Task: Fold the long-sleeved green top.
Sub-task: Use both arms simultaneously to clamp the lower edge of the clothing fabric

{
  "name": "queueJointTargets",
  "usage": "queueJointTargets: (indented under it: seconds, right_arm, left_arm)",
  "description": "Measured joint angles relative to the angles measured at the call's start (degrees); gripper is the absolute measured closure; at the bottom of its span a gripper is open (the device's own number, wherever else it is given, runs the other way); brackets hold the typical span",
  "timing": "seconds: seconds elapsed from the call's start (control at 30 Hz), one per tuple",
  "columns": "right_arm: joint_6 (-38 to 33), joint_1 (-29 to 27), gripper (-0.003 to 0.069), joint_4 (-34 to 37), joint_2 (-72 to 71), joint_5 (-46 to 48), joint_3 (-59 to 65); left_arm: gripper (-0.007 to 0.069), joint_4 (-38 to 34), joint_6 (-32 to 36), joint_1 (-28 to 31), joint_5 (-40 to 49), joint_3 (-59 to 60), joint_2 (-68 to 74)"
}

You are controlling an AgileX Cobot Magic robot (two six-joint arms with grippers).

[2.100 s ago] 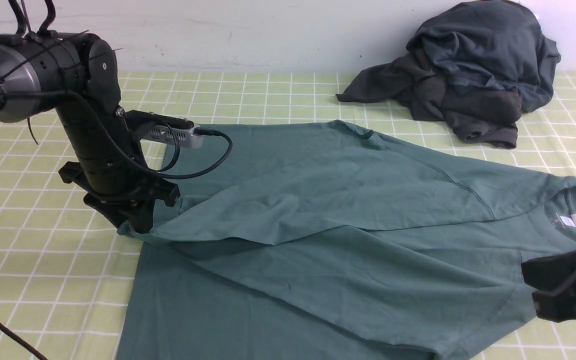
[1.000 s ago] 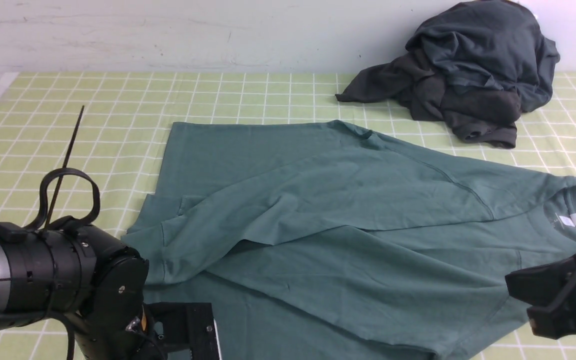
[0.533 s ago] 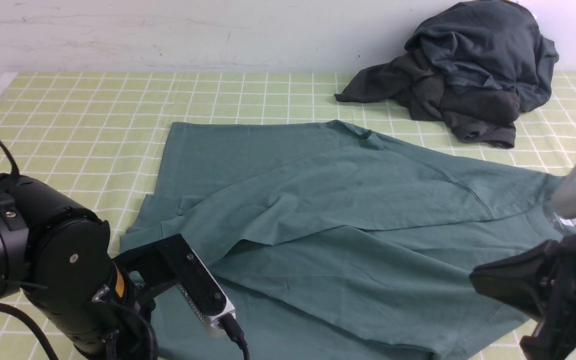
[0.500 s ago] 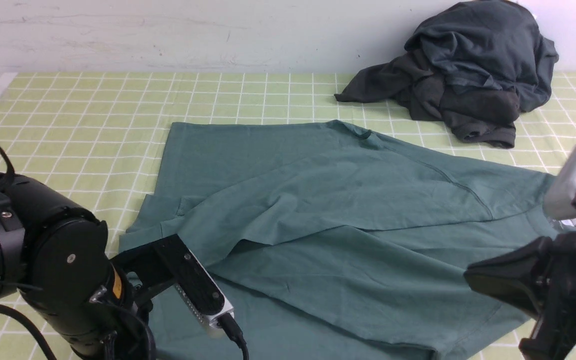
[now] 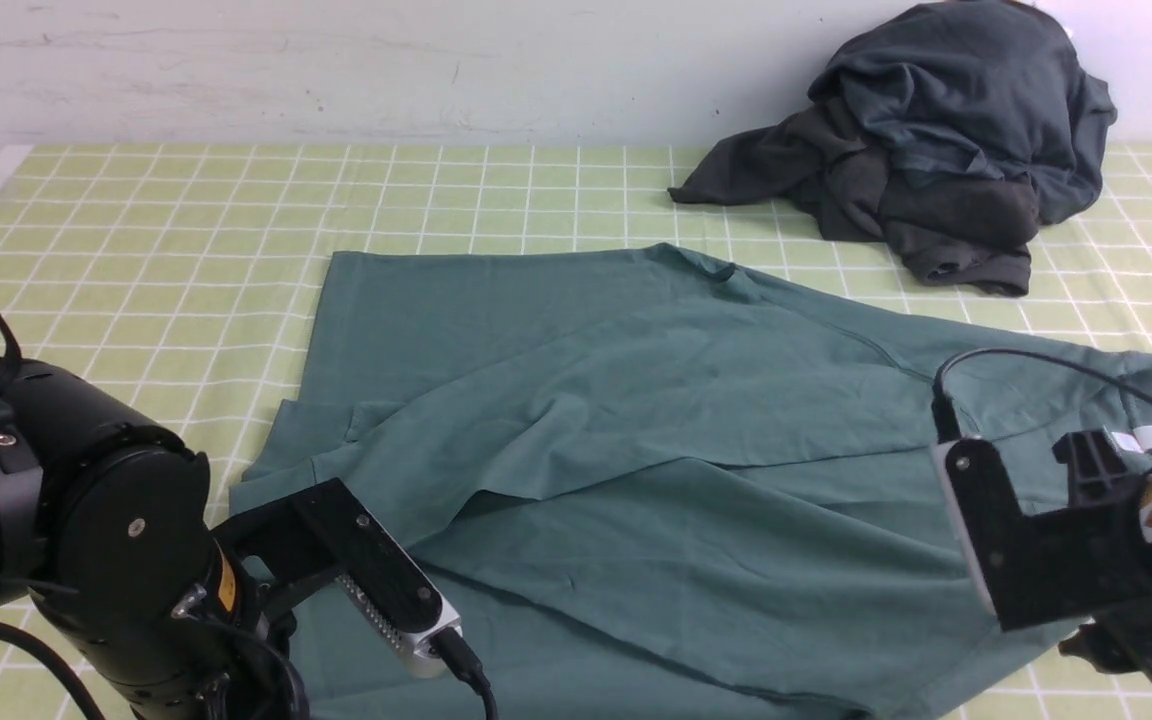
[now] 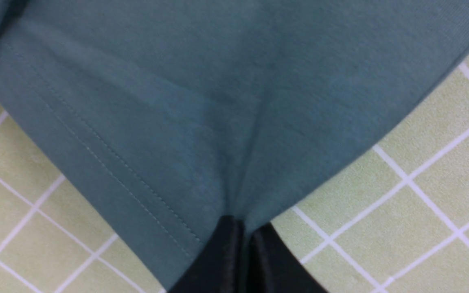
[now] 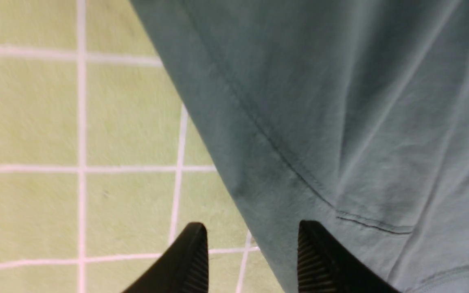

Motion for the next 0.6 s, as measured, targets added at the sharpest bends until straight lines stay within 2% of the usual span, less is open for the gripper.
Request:
queueJointTargets:
  seconds: [0.2, 0.27, 0.4, 0.43, 0.53, 0.6]
  right_arm:
    - [1.87, 0.07, 0.0393, -8.55, 8.71, -3.68, -0.04]
    - [5.93, 0.07, 0.0441, -14.83, 11.33, -5.14, -0.04]
    - [14.23, 0.11, 0.0535, -21.64, 11.81, -7.54, -0.11]
    - [14.23, 0.11, 0.054, -21.84, 11.81, -7.62, -0.11]
    - [20.24, 0.11, 0.0636, -23.21, 11.81, -8.24, -0.11]
    - [21.56, 0.11, 0.0656, -23.21, 11.81, -8.24, -0.11]
  left_arm:
    - [0.0625, -0.2, 0.0, 0.0, 0.04, 0.0, 0.0]
    - [0.0625, -0.25, 0.0, 0.0, 0.04, 0.0, 0.0]
    - [0.0625, -0.38, 0.0, 0.0, 0.04, 0.0, 0.0]
    - [0.0625, -0.38, -0.03, 0.0, 0.04, 0.0, 0.0]
    - [0.0625, -0.44, -0.07, 0.0, 0.04, 0.0, 0.0]
    - [0.0625, -0.57, -0.07, 0.0, 0.04, 0.0, 0.0]
